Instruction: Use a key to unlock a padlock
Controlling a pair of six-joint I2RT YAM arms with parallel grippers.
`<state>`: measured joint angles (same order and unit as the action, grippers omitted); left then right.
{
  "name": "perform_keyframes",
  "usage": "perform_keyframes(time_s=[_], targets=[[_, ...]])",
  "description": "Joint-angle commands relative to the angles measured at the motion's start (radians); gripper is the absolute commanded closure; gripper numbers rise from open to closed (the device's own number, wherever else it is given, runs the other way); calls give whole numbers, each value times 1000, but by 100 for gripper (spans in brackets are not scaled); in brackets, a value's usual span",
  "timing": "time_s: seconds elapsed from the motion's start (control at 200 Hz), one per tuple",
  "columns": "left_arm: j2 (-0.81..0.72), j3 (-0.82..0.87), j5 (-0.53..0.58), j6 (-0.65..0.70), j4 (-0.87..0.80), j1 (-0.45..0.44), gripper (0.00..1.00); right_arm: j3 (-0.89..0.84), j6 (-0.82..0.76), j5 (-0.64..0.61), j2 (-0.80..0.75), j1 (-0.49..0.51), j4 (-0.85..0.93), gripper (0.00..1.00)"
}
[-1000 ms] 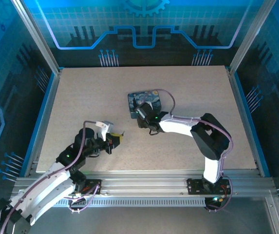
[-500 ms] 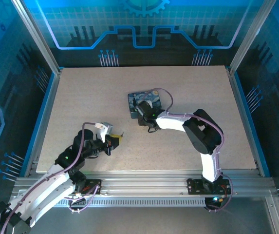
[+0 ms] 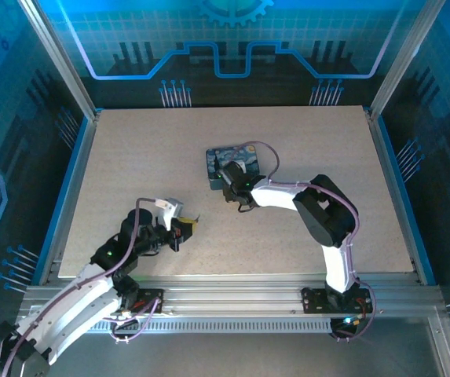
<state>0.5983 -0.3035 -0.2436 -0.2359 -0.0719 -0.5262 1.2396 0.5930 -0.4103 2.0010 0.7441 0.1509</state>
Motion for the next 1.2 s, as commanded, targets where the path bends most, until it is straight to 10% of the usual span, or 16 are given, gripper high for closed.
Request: perform_keyframes(time_s=[0.0, 0.545, 1.196], targets=[[33, 19, -26, 24, 54, 5, 100, 44, -21, 54, -65, -15, 77, 90], [312, 3, 7, 87, 350, -72, 100, 146, 2, 480, -183, -107, 314, 100], [1051, -84, -221, -114, 1205, 34, 100, 106, 59, 814, -234, -212, 286, 100]])
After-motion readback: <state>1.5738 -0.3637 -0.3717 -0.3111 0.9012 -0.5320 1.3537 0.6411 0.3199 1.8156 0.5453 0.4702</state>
